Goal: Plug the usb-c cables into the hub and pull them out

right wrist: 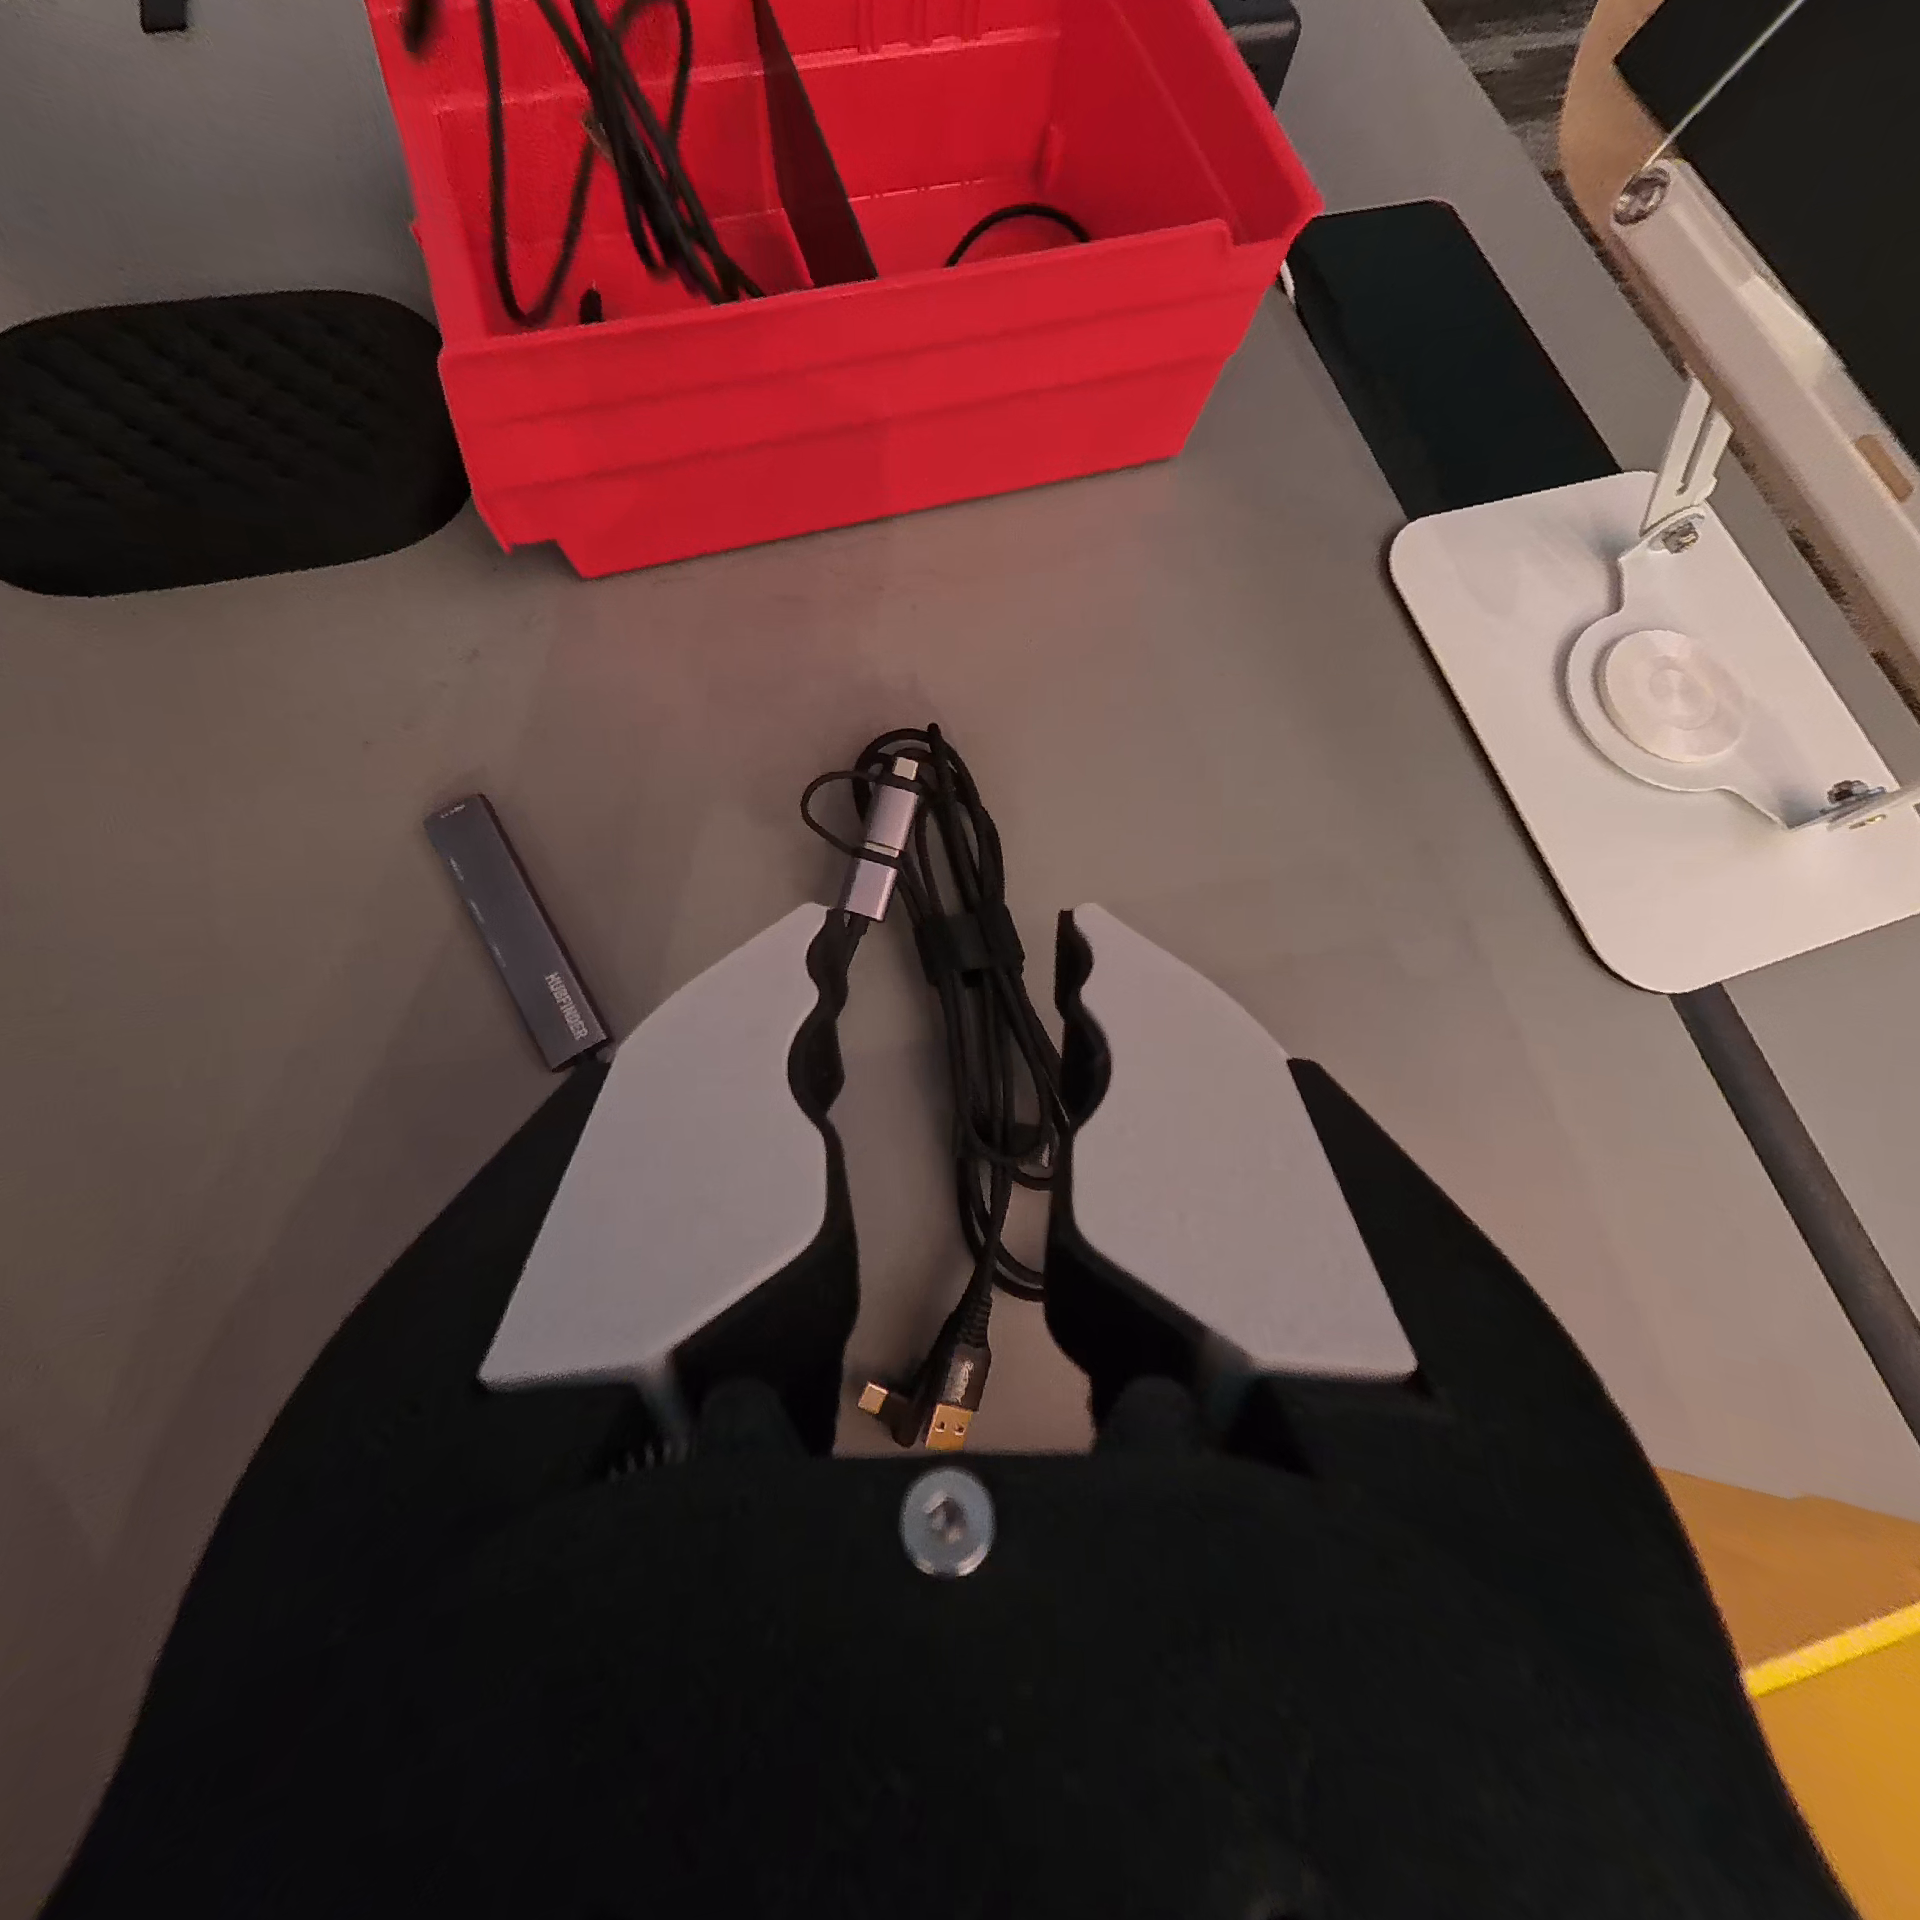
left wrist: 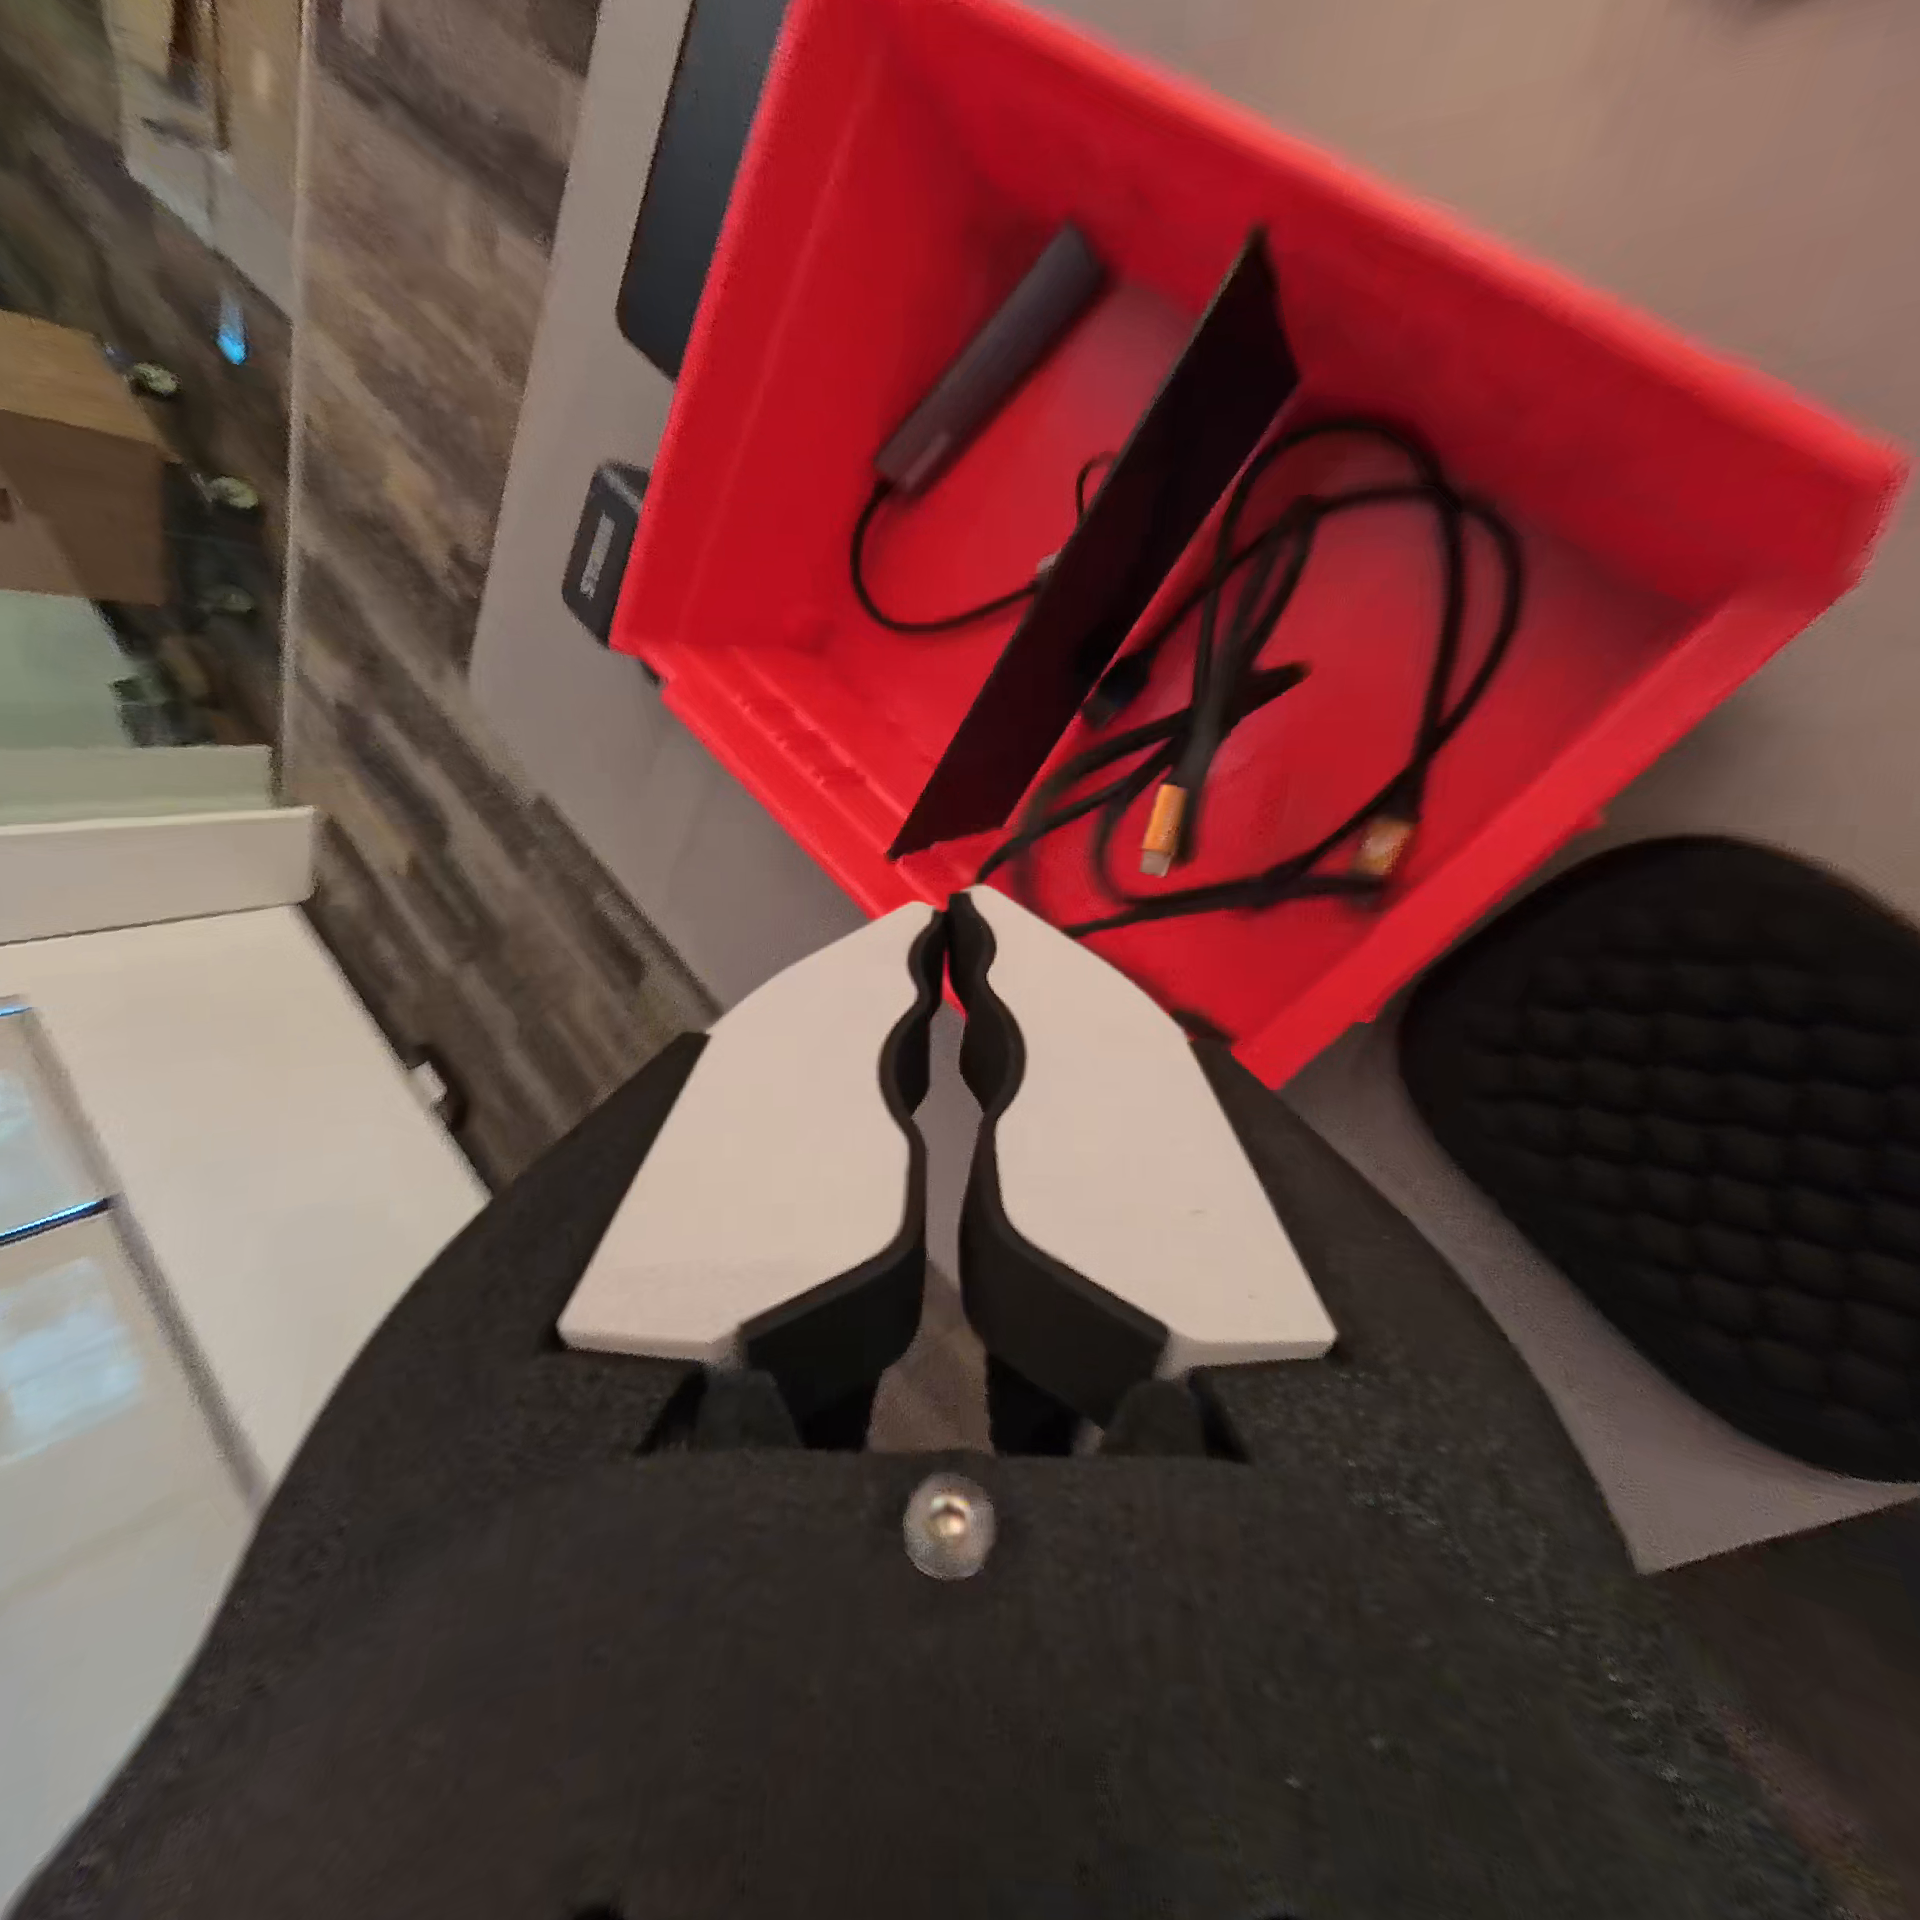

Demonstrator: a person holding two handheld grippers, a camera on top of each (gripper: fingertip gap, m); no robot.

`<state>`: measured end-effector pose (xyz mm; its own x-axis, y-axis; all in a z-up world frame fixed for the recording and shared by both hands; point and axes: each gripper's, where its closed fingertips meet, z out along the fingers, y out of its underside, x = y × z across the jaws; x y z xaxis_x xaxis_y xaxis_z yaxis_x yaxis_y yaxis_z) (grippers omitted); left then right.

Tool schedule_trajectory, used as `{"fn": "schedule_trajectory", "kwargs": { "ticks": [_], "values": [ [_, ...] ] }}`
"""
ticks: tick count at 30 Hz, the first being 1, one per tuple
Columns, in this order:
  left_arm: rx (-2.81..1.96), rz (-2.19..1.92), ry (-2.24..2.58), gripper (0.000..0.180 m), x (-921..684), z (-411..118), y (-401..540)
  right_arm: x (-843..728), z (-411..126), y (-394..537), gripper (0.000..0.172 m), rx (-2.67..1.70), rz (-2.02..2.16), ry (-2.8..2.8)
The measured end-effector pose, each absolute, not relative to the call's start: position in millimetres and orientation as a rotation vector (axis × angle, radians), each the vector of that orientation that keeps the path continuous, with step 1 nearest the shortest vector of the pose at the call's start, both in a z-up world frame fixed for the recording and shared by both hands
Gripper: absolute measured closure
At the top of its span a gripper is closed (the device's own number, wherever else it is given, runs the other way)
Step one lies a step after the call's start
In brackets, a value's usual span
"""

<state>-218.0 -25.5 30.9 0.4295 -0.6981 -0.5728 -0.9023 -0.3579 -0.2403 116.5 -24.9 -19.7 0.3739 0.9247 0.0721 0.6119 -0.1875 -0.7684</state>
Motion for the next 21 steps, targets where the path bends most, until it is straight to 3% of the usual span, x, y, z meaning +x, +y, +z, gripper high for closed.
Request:
{"fn": "schedule_trajectory", "kwargs": {
  "ticks": [9, 21],
  "values": [
    [-2.231, 0.404, 1.332, 0.18, -205, -9, -22, 113, -19, -28, 0.133, -1.888, 0.538, -1.345],
    [-2.416, 0.389, 0.957, 0.158, -202, -79, -14, 116, -17, -25, 0.133, -1.885, 0.532, -1.33]
  ]
}}
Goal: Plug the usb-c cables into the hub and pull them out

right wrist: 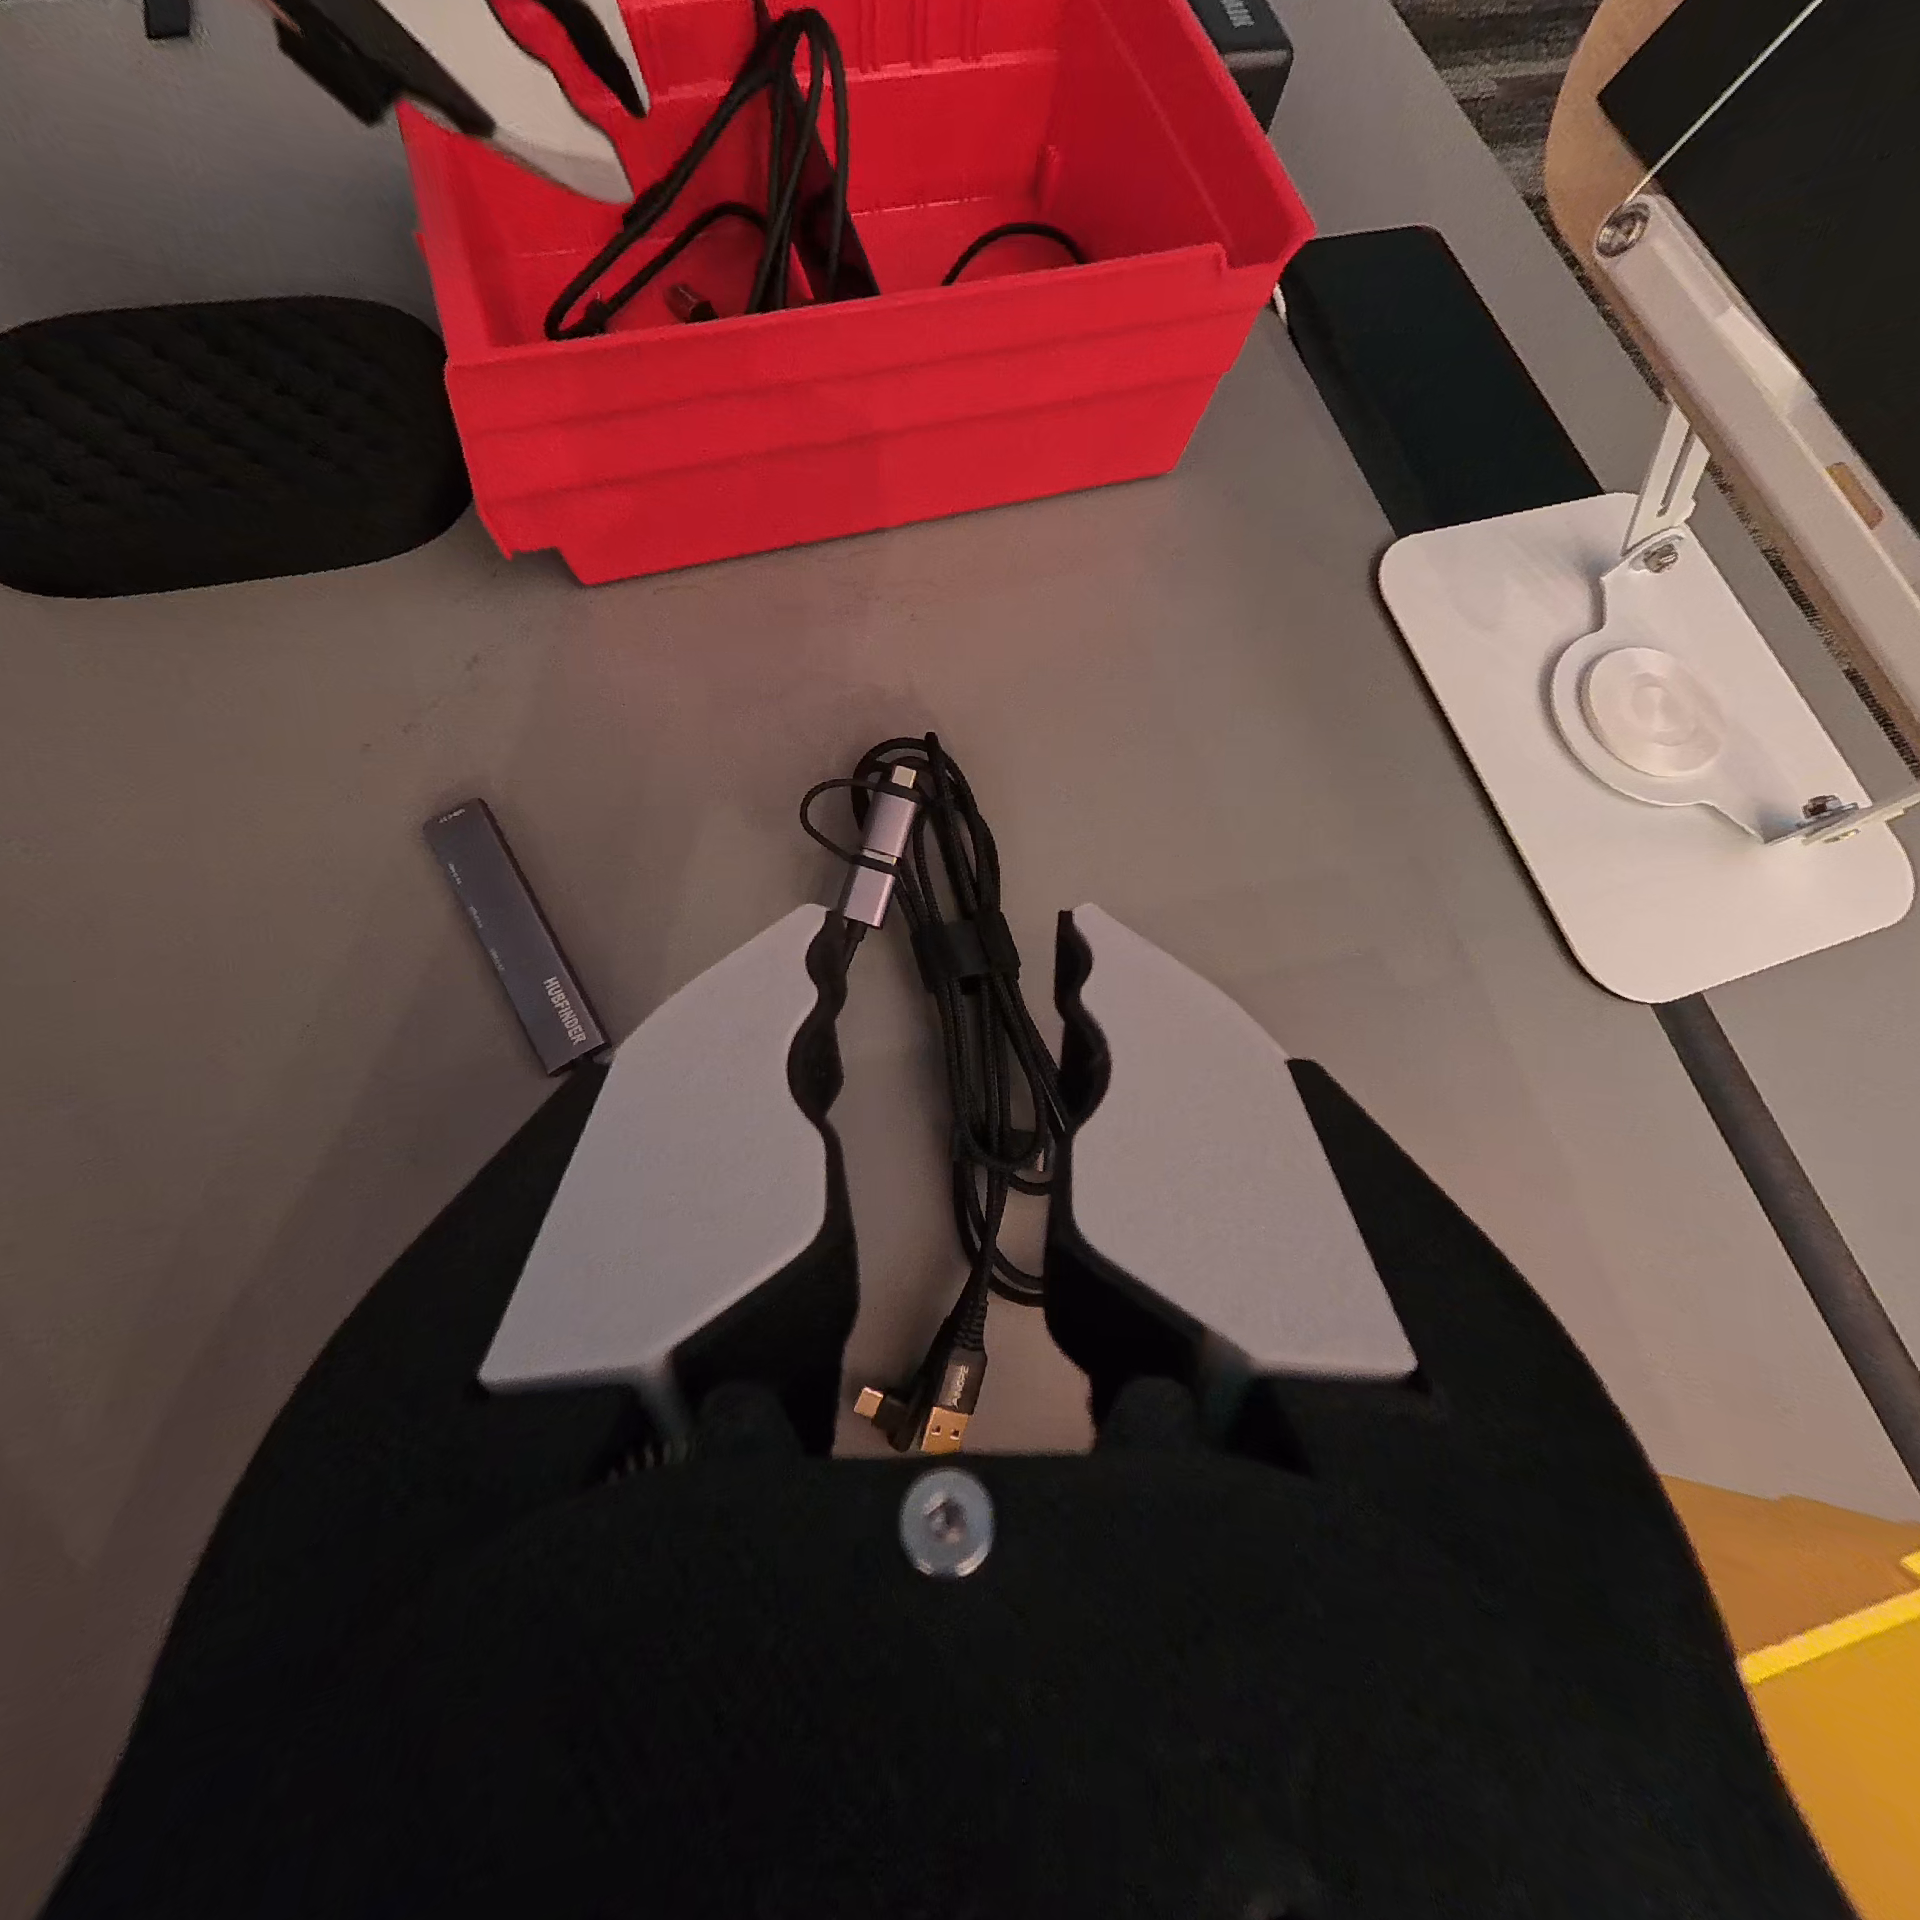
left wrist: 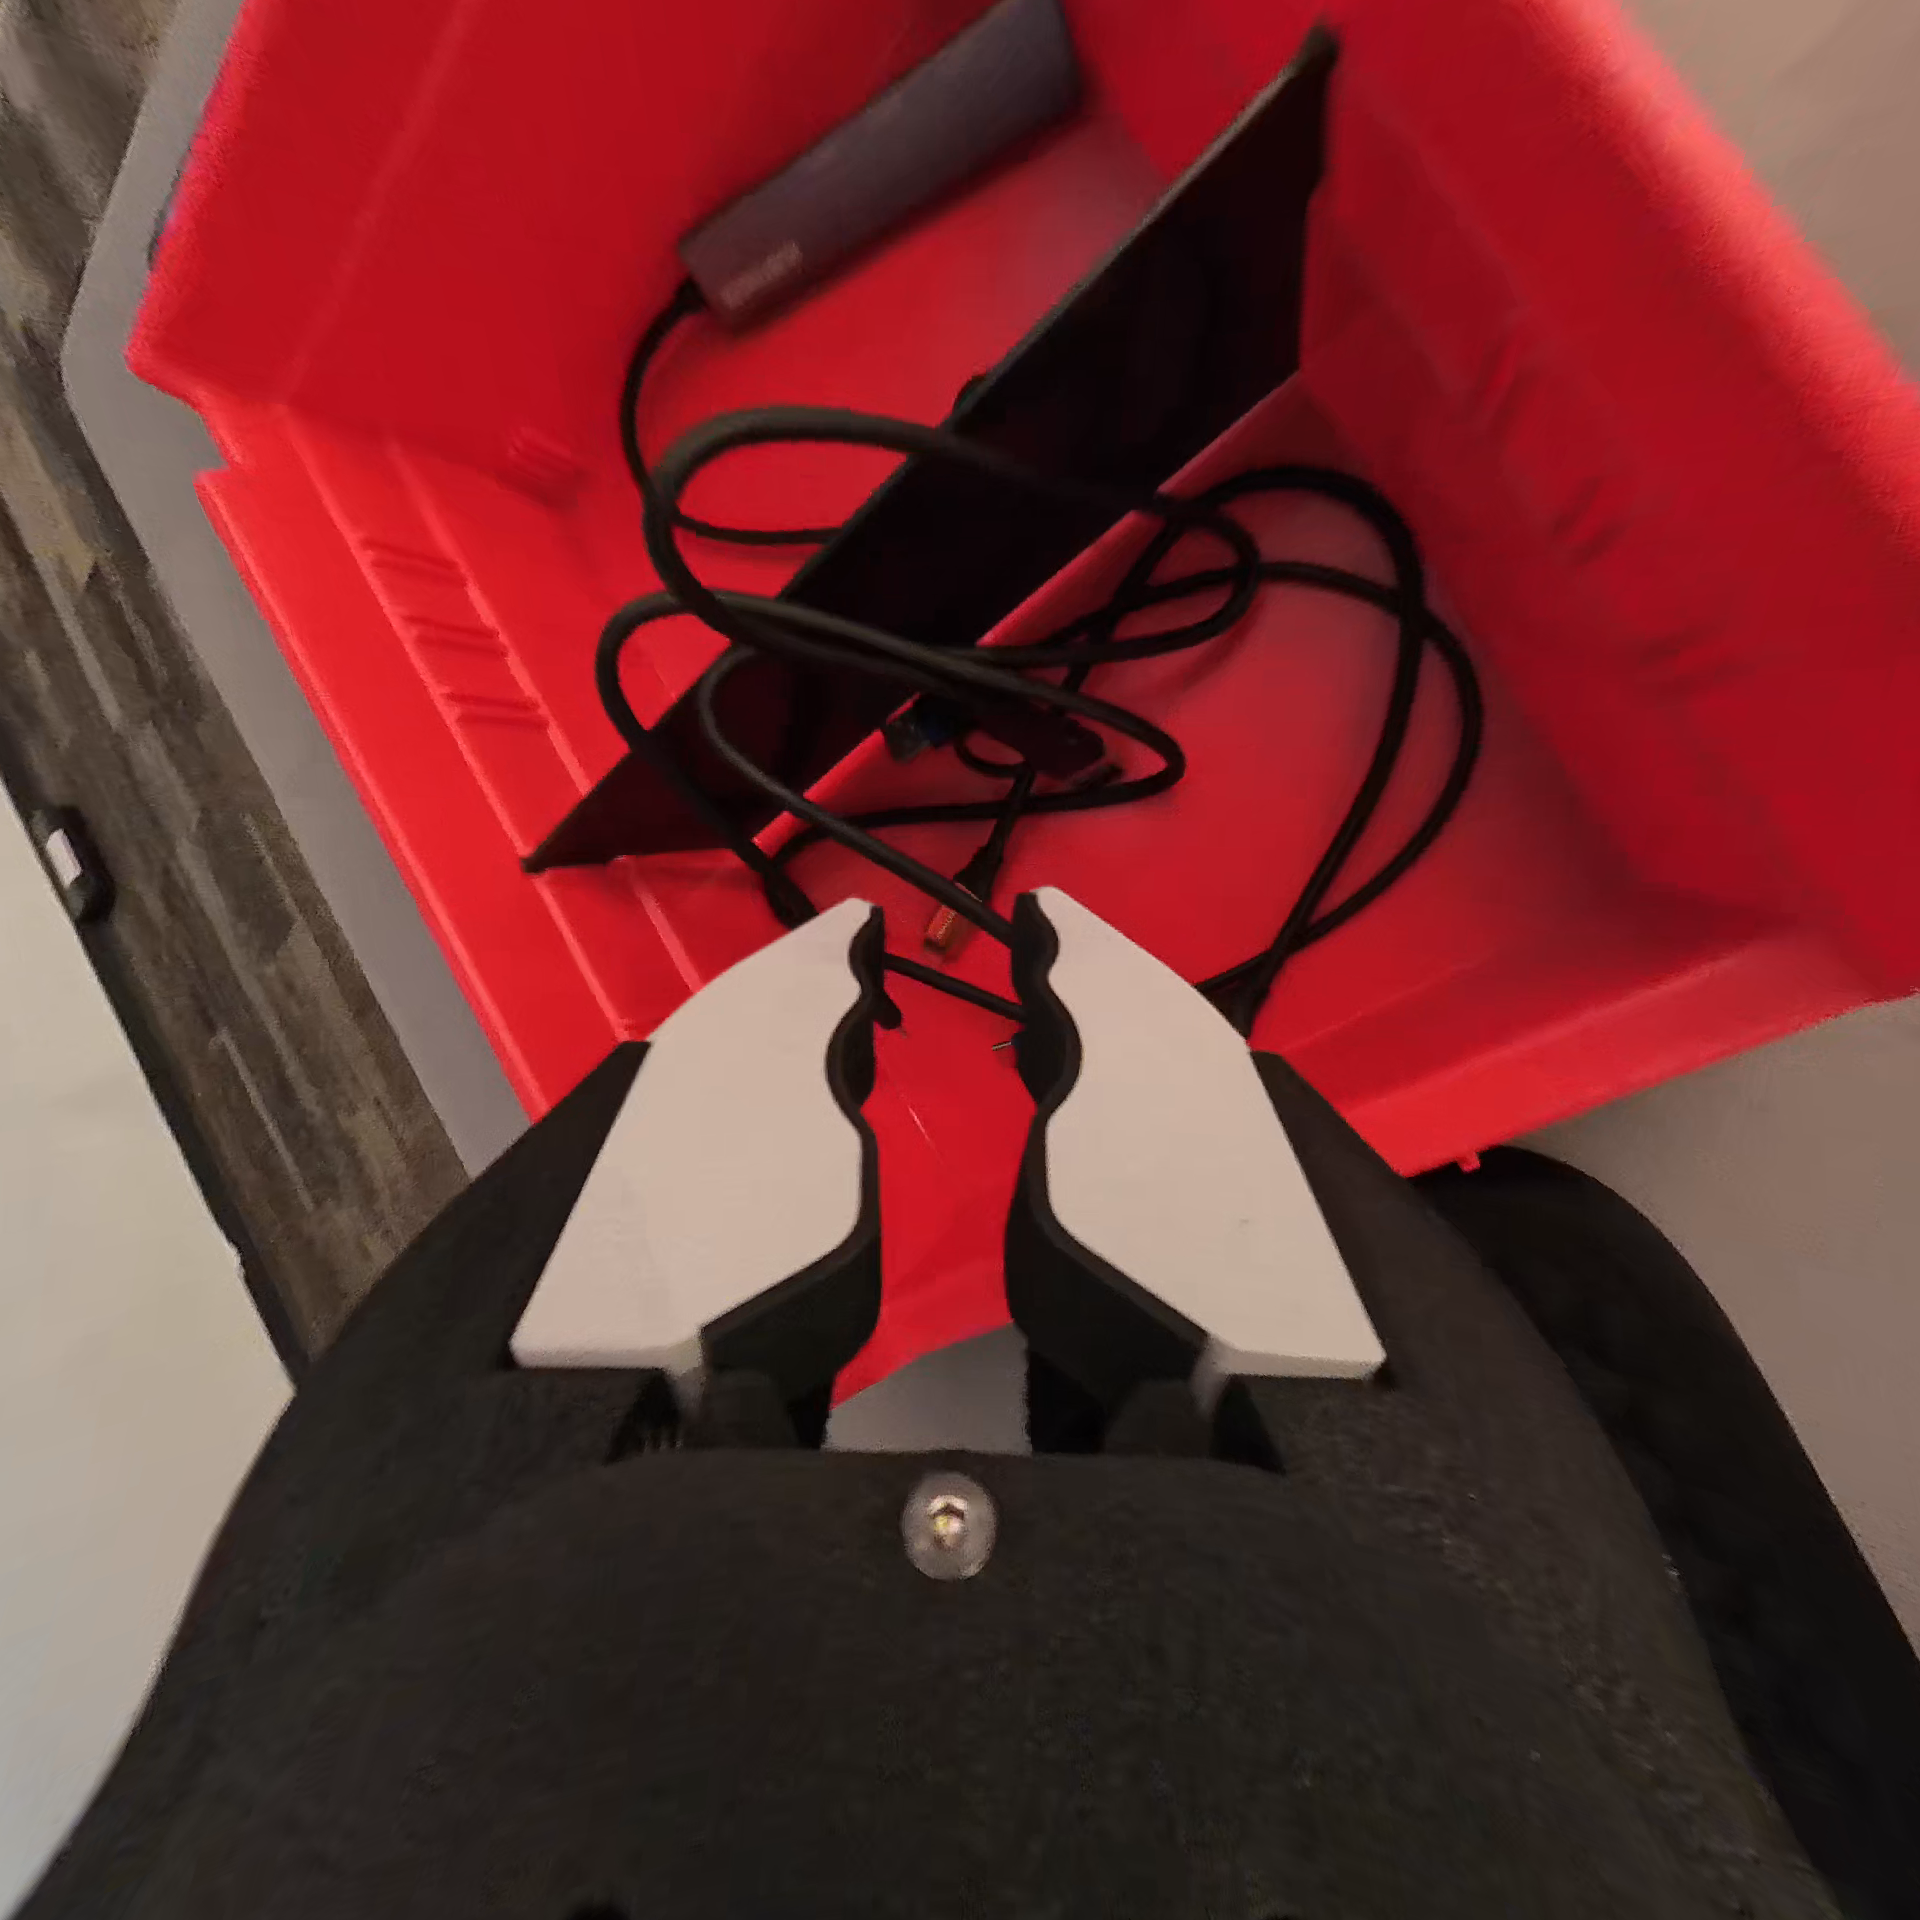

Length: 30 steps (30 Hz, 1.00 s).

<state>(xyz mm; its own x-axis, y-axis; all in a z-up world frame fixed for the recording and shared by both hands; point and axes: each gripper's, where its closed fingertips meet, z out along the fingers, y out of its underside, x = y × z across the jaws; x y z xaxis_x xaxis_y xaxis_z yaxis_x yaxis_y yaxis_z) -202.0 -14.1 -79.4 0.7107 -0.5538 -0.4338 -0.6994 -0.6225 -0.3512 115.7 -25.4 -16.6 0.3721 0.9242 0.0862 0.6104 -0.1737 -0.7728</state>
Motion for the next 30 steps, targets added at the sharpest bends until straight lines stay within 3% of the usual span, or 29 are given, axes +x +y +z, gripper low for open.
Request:
{"fn": "schedule_trajectory", "kwargs": {
  "ticks": [7, 13, 25, 30],
  "values": [
    [-2.548, 0.265, 0.66, 0.15, -203, -109, -13, 117, -20, -23, 0.133, -1.898, 0.508, -1.33],
    [-2.627, 0.371, 0.731, 0.171, -216, -119, -19, 117, -21, -23, 0.133, -1.895, 0.499, -1.341],
    [-2.396, 0.87, 0.893, 0.177, -238, 15, 9, 118, -24, -21, 0.133, -1.9, 0.479, -1.349],
    [-2.335, 0.813, 0.85, 0.177, -222, 56, 15, 119, -22, -21, 0.133, -1.894, 0.472, -1.349]
  ]
}}
